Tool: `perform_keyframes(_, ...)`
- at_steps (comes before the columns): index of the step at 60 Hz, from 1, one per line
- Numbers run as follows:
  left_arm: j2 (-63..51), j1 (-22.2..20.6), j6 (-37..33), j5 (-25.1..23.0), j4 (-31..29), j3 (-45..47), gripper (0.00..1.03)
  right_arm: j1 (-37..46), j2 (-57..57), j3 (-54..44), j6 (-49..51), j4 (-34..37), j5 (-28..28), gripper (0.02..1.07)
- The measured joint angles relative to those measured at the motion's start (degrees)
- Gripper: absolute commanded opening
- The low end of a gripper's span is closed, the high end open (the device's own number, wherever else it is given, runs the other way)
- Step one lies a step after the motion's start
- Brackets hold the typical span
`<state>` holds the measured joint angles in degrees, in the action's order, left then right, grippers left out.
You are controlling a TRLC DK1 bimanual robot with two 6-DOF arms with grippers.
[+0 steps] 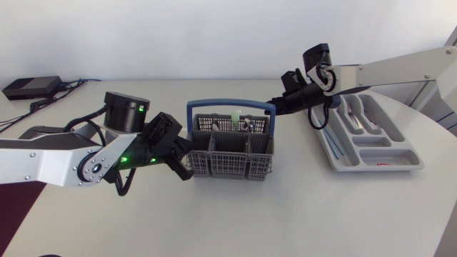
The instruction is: Unload the cutlery basket into the drawer organizer.
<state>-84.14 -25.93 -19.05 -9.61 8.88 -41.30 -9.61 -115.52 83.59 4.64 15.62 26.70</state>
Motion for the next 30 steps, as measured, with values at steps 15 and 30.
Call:
perform_keyframes(15, -1.60, 2.01, -0.28, -0.17, 1.81, -0.39, 0.04, 0.22, 1.03, -3.63, -0.04, 0.55, 3.58, 0.13)
perform_keyframes(30, 9.55, 4.07, -1.81, -1.99, -11.56, 1.92, 0.04, 1.27, 4.26, -7.72, 0.02, 0.81, 3.74, 0.13)
